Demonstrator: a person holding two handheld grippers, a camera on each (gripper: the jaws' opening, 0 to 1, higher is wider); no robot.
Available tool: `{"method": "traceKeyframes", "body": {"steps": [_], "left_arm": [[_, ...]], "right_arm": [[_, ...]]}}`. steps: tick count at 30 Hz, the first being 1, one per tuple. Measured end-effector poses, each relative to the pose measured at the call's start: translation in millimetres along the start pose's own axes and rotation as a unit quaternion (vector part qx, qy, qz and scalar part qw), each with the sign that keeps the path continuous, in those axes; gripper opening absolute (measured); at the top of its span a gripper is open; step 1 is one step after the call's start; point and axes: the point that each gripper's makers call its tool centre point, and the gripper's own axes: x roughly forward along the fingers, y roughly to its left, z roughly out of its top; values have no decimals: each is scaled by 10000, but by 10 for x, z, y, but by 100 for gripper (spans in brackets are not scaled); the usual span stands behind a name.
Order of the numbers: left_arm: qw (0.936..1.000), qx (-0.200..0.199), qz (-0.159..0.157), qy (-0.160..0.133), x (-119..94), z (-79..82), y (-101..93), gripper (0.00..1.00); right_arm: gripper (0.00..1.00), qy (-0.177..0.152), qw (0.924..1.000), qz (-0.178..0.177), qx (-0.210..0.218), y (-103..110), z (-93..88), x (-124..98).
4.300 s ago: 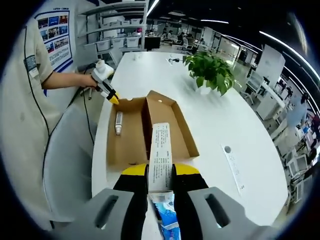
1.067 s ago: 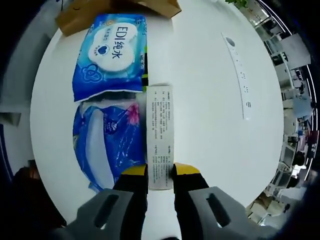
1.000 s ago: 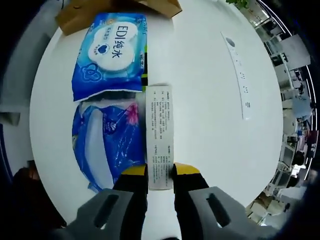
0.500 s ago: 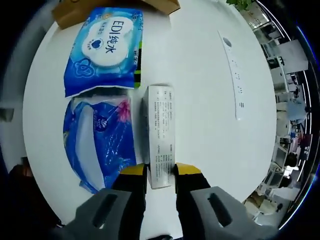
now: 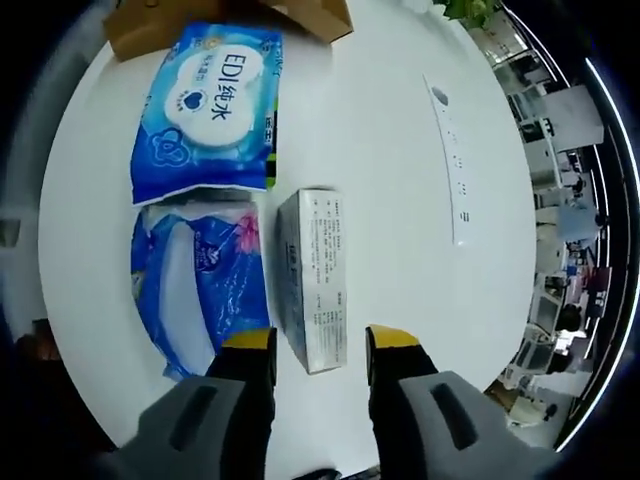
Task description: Operate the shoe box by opening the lid, removing the specified soft item, and placing it in the target area until the item is outside and the box remains undamaged.
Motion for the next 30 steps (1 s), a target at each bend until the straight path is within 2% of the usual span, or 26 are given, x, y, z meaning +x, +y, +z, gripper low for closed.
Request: {"method": "traceKeyframes", "body": {"steps": [6, 9, 11, 14, 17, 24, 30], "left_arm": [[9997, 222, -53, -33, -89, 58, -12, 16], [9994, 318, -59, -76, -141, 97, -15, 19], [9993, 345, -62, -129, -176, 136, -21, 21], [9990, 359, -111, -252, -215, 201, -43, 22], [9989, 338, -161, -273, -232, 237, -80, 27], [9973, 556, -339, -332, -241, 324, -173, 28], [9941, 864, -593, -272, -228, 393, -266, 30]], "right_arm": [[41, -276, 9979, -275, 518, 18, 42, -195], [44, -395, 9940, -454, 913, 73, 60, -322], [46, -508, 9899, -495, 1230, 150, 73, -392], [53, -615, 9863, -520, 1441, 280, 100, -499], [56, -742, 9810, -569, 1701, 403, 132, -602], [62, -1061, 9676, -785, 2153, 631, 236, -843], [65, -1363, 9511, -894, 2624, 820, 368, -1027]]}}
